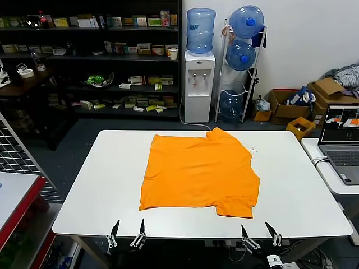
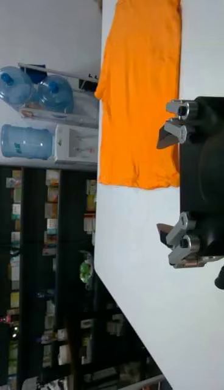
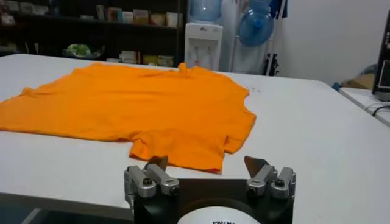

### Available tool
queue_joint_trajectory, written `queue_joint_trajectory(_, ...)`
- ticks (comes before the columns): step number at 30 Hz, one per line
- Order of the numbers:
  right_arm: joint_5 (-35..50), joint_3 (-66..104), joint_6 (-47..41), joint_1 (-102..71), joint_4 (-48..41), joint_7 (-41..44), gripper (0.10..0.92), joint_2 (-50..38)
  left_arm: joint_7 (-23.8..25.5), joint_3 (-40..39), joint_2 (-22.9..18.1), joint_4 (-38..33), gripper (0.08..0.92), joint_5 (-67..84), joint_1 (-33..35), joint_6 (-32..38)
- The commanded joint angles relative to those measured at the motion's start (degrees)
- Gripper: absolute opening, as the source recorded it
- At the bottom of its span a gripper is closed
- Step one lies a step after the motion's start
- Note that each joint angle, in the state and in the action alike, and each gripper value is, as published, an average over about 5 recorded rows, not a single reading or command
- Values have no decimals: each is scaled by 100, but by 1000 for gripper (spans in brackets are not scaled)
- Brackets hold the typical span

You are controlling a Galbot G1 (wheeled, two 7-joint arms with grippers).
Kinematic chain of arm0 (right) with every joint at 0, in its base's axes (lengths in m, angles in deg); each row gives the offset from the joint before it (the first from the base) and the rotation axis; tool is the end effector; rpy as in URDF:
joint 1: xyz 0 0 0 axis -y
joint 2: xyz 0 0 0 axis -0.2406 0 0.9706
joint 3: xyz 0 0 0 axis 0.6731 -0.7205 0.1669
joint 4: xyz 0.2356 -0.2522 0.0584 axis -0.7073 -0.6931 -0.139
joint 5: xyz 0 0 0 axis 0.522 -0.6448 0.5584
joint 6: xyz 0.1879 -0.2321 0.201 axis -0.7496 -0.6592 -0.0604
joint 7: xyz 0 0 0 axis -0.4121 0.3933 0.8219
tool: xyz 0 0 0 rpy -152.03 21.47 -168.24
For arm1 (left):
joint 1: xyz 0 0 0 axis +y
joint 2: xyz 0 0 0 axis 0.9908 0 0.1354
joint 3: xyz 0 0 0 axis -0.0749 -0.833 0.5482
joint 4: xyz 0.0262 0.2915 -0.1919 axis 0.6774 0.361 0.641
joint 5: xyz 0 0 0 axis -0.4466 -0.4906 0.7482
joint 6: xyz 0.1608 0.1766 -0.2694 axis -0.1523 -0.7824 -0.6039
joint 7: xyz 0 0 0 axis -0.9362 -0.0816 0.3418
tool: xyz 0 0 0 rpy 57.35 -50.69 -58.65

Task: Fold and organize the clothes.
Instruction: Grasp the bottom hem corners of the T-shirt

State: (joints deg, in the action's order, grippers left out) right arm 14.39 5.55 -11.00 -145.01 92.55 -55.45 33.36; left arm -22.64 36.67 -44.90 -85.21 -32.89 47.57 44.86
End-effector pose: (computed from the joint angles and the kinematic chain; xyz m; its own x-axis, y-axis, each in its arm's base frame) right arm 0.1248 -0.0602 -0.3433 -0.9105 -0.0451 0.4111 -0.0728 0.9960 -0.0519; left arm 0.1143 -0.0314 -0.3531 -0.9604 -0.0158 0.2783 -0.0218 0.9996 -0.0185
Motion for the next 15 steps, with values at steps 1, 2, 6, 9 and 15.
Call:
queue_joint_trajectory(1,117,-8,-57,165,-51,-77,823,-25,15,-14,107,131,823,325,-284,-151)
queue_joint_trajectory(2,137,-9,-61,221,-87,-89,823,-31,21,-18,116,186,823,365,-347,-175)
queue_joint_trajectory(6,246,-58,-187,696,-381,-232,823,-50,49,-81,153,662,823,645,-1014,-402)
queue_joint_trajectory(9,288,-130,-358,1002,-575,-342,823,-28,13,-161,134,1062,823,783,-1580,-552)
queue_joint_trajectory(15,293,-239,-580,1302,-881,-455,823,35,-46,-318,129,1674,823,1011,-2285,-812)
